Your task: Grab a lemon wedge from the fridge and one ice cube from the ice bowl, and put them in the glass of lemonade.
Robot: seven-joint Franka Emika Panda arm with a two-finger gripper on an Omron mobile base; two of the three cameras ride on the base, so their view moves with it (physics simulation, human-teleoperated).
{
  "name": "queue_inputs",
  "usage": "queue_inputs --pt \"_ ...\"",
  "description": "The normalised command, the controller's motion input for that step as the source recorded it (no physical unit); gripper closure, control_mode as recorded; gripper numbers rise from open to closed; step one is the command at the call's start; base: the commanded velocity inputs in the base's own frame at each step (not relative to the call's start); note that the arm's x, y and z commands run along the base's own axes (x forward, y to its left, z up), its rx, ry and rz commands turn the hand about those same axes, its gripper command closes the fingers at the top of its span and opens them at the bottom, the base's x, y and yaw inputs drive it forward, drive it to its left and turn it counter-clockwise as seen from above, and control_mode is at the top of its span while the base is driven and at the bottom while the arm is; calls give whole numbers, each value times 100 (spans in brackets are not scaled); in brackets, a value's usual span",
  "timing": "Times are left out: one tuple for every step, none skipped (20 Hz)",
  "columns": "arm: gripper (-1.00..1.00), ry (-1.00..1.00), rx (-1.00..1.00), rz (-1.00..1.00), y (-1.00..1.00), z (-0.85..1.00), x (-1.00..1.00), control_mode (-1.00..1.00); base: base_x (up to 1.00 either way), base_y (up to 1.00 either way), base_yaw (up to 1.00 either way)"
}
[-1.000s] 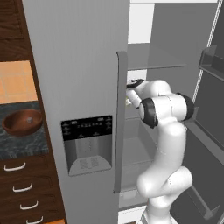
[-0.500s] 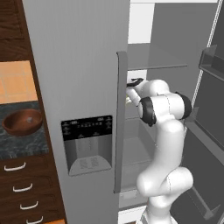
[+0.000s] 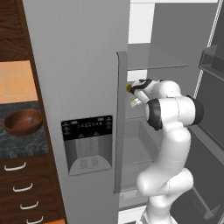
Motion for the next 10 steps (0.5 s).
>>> queue_inputs --pt "100 0 0 0 -44 0 -100 -100 0 0 0" --pt "100 0 0 0 -6 0 -100 -100 0 0 0" --pt "100 7 -3 0 1 -4 -100 -100 0 0 0" --pt "100 7 -6 0 16 0 -100 -100 0 0 0" --pt "100 11 -9 0 36 0 -100 -100 0 0 0" --pt "100 17 -9 0 36 0 -100 -100 0 0 0" --pt "100 17 -10 0 42 0 -100 -100 0 0 0" --pt "100 18 -10 1 41 0 -100 -100 0 0 0" --pt "100 18 -10 1 39 0 -100 -100 0 0 0" --pt "100 14 -10 2 29 6 -100 -100 0 0 0"
